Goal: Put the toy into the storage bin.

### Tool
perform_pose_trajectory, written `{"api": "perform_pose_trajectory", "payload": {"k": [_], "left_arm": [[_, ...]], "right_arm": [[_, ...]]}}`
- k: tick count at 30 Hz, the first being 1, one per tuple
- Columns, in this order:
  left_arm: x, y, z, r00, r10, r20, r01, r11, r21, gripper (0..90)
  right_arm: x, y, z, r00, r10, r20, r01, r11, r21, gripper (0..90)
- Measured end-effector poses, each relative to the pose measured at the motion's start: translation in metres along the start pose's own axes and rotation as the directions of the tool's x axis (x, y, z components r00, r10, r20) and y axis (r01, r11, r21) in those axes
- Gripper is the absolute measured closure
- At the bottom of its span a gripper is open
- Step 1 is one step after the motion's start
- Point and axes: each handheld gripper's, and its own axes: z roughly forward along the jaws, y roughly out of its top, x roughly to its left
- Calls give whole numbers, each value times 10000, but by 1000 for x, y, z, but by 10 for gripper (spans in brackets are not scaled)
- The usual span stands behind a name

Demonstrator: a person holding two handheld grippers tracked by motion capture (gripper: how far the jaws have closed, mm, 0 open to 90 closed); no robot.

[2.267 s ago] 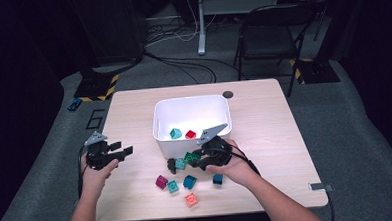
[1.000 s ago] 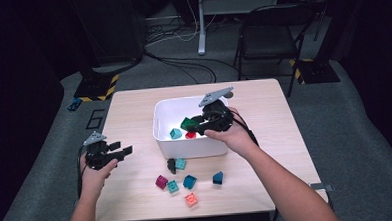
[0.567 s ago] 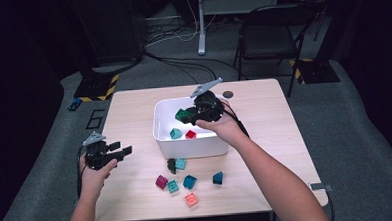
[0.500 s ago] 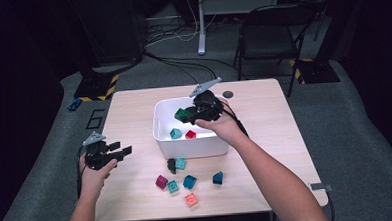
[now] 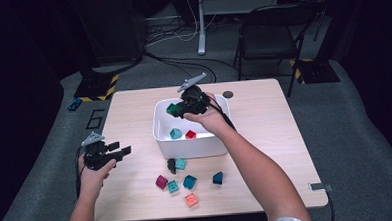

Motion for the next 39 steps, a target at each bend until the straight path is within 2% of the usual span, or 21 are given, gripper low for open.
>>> {"api": "perform_pose_trajectory", "payload": {"k": [8,10,14,16,25,33,39], "left_arm": [[2,0,-1,10000,-56,24,56,10000,-8,364],[2,0,-1,10000,-49,7,49,10000,-51,364],[2,0,-1,10000,-38,3,38,10000,-74,364],[2,-1,-1,10000,-63,13,63,9999,-79,364],[1,-1,-1,10000,-17,23,17,10000,-47,364],[1,-1,-1,10000,5,23,-4,10000,-30,364],[1,-1,-1,10000,-6,27,6,10000,-31,364]], "right_arm": [[-6,2,27,9999,-155,-27,155,9997,173,583],[-7,1,36,9997,-242,0,242,9991,335,583],[-9,0,44,9992,-394,42,392,9981,468,583],[-11,-1,48,9992,-394,61,389,9965,741,582],[-19,-6,53,9995,-173,275,140,9930,1176,581],[-19,-9,60,9988,-439,237,400,9886,1454,556],[-15,-6,55,9985,-496,225,461,9897,1354,554]]}}
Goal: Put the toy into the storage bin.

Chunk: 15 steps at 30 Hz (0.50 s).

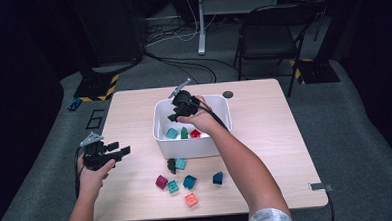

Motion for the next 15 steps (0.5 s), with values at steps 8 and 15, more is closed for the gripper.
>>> {"api": "perform_pose_trajectory", "payload": {"k": [8,15], "left_arm": [[-1,0,2,10000,27,-25,-27,10000,7,364],[-3,0,3,10000,79,-30,-79,10000,53,364]], "right_arm": [[6,4,-26,10000,52,46,-49,9985,-541,559],[15,4,-58,9999,-100,14,101,9945,-1039,576]]}}
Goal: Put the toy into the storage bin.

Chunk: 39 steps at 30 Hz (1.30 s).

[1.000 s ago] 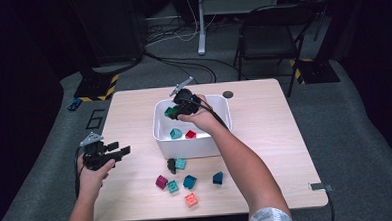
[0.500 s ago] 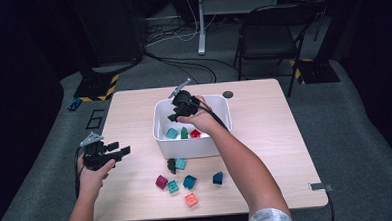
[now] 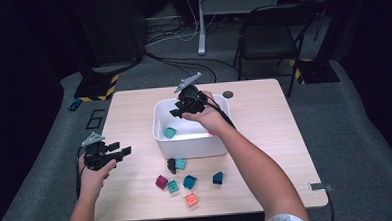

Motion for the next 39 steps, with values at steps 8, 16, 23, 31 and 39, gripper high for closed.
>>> {"api": "perform_pose_trajectory", "payload": {"k": [8,16,23,31,39], "left_arm": [[-1,0,0,10000,32,-22,-32,10000,59,364],[-1,-1,1,9999,-18,-100,18,10000,-35,364],[-1,0,1,10000,17,-92,-16,10000,99,364],[-1,-1,1,9999,20,-123,-21,10000,-24,364],[-1,0,0,10000,35,-90,-35,10000,39,364]], "right_arm": [[16,0,-33,9995,-296,-125,289,9984,-492,572],[46,-19,-68,9960,-768,-452,722,9928,-956,566],[62,-36,-87,9946,-842,-613,761,9893,-1248,566],[81,-64,-90,9919,-1087,-649,999,9868,-1271,560],[90,-96,-77,9918,-1084,-670,1014,9898,-1005,561]]}}
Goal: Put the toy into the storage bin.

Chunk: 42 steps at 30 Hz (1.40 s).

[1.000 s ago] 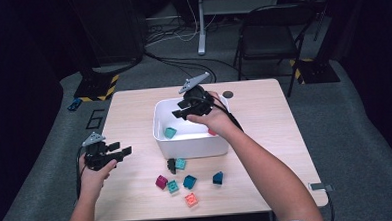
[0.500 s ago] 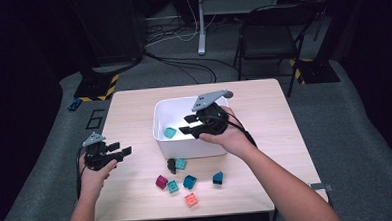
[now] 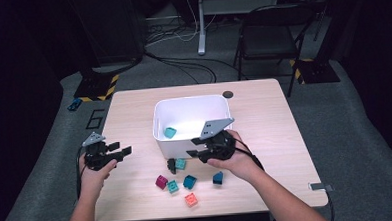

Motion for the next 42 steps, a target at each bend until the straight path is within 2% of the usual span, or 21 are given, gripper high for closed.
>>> {"api": "perform_pose_trajectory", "payload": {"k": [6,8,9,10,11,15,17,24,32,35,37,42], "left_arm": [[0,0,1,10000,24,-24,-24,10000,10,364],[0,-1,2,10000,-8,-53,7,10000,-76,364],[-1,-1,2,10000,-23,-45,22,10000,-44,364],[0,-1,1,10000,-8,-15,8,10000,39,364],[-1,-1,2,10000,13,-19,-13,10000,46,365],[-1,0,2,10000,18,-16,-18,10000,42,364],[-1,0,4,10000,36,5,-36,10000,77,364],[-1,3,10,10000,-1,86,0,10000,95,364],[1,6,12,9999,-10,109,10,10000,0,364],[1,7,12,9999,-11,147,10,10000,7,364],[1,7,12,9999,-31,149,30,10000,37,364],[1,7,12,9999,4,144,-5,10000,21,364]], "right_arm": [[5,-29,12,9998,223,-9,-223,9994,254,556],[6,-33,14,9999,169,7,-169,9995,285,556],[7,-42,17,9994,353,39,-354,9988,331,554],[7,-42,17,9994,353,39,-354,9988,331,554],[7,-50,19,9993,352,125,-356,9987,359,554],[7,-62,20,9989,394,264,-406,9982,452,549],[7,-74,20,9972,679,302,-693,9965,472,537],[6,-102,21,9933,1032,528,-1071,9913,771,523],[5,-121,21,9895,1223,770,-1290,9877,887,494],[2,-129,20,9847,1505,877,-1583,9833,902,458],[2,-133,19,9823,1656,879,-1737,9802,948,447],[0,-140,20,9833,1666,740,-1742,9781,1135,441]]}}
